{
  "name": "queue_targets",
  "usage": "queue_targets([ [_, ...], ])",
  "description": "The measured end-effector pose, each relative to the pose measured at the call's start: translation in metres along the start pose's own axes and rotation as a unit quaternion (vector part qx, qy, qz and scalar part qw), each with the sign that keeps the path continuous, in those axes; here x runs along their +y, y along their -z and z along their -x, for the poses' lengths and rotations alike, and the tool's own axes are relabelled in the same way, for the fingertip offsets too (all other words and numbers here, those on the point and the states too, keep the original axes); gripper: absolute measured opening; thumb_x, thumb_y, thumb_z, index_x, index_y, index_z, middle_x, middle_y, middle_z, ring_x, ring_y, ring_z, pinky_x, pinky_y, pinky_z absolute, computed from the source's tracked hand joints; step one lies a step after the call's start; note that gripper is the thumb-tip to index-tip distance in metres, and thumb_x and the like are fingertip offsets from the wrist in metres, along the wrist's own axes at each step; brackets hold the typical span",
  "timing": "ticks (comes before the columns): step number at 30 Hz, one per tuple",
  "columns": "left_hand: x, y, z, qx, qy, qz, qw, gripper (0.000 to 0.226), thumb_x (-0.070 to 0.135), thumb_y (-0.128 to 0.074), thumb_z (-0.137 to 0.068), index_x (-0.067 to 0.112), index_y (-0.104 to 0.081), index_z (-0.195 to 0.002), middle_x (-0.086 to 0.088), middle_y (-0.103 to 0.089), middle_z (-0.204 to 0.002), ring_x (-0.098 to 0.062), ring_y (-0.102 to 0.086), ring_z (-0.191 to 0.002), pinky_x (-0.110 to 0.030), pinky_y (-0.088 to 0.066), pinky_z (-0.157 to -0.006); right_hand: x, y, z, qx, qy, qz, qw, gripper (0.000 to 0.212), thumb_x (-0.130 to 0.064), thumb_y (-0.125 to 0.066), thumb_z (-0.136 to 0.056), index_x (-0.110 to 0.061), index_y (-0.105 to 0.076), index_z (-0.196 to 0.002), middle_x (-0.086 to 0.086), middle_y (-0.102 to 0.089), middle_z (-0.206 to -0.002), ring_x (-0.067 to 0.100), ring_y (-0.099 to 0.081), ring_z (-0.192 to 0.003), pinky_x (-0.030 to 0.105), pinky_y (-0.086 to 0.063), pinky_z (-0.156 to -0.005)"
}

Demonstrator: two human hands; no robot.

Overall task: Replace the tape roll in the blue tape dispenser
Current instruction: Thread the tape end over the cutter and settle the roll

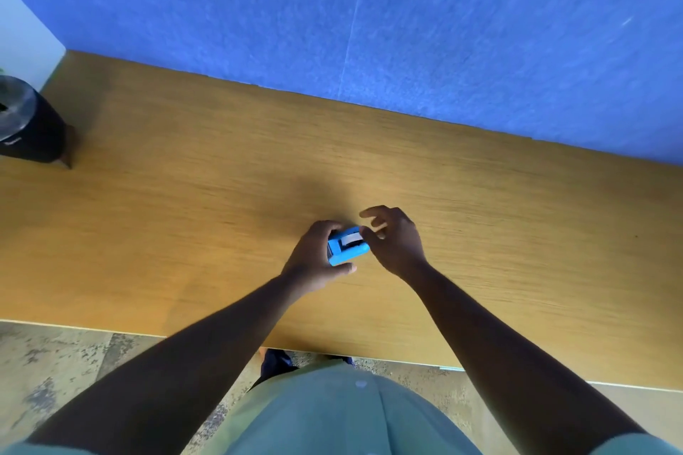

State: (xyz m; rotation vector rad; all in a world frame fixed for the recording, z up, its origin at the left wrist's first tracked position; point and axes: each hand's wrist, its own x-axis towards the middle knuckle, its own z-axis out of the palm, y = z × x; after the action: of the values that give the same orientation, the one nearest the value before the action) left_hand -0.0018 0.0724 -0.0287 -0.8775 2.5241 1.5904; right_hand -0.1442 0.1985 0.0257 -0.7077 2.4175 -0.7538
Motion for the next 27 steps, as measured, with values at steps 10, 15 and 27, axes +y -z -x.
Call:
queue_targets([
  [10, -0.001, 0.019, -0.008, -0.022, -0.03, -0.054, 0.998, 0.052, 0.001, -0.076, -0.085, 0.018, -0.066, -0.132, 0.002, -0.071, -0.125, -0.016, -0.066, -0.11, -0.032, -0.054, -0.096, 0.009, -0.006, 0.003, -0.084, -0.008, 0.035, 0.996, 0.02, -0.02, -0.066, -0.099, -0.028, -0.077, -0.115, -0.007, -0.072, -0.115, 0.007, -0.067, -0.09, 0.027, -0.055, -0.082],
  [15, -0.005, 0.015, -0.004, 0.013, -0.043, 0.01, 0.999, 0.038, 0.014, -0.083, -0.082, 0.017, -0.071, -0.117, 0.006, -0.073, -0.114, -0.013, -0.068, -0.103, -0.034, -0.057, -0.091, 0.009, -0.005, 0.004, -0.057, -0.057, 0.0, 0.997, 0.019, -0.014, -0.065, -0.095, -0.026, -0.078, -0.104, -0.009, -0.073, -0.101, 0.014, -0.07, -0.083, 0.033, -0.058, -0.073],
  [27, 0.0, 0.008, -0.009, 0.058, -0.059, 0.03, 0.996, 0.016, 0.013, -0.085, -0.079, 0.019, -0.077, -0.092, 0.01, -0.075, -0.097, -0.008, -0.068, -0.092, -0.034, -0.058, -0.082, 0.003, 0.001, 0.001, -0.067, -0.144, -0.105, 0.982, 0.01, -0.017, -0.087, -0.083, -0.009, -0.081, -0.084, 0.006, -0.08, -0.072, 0.018, -0.079, -0.067, 0.05, -0.066, -0.08],
])
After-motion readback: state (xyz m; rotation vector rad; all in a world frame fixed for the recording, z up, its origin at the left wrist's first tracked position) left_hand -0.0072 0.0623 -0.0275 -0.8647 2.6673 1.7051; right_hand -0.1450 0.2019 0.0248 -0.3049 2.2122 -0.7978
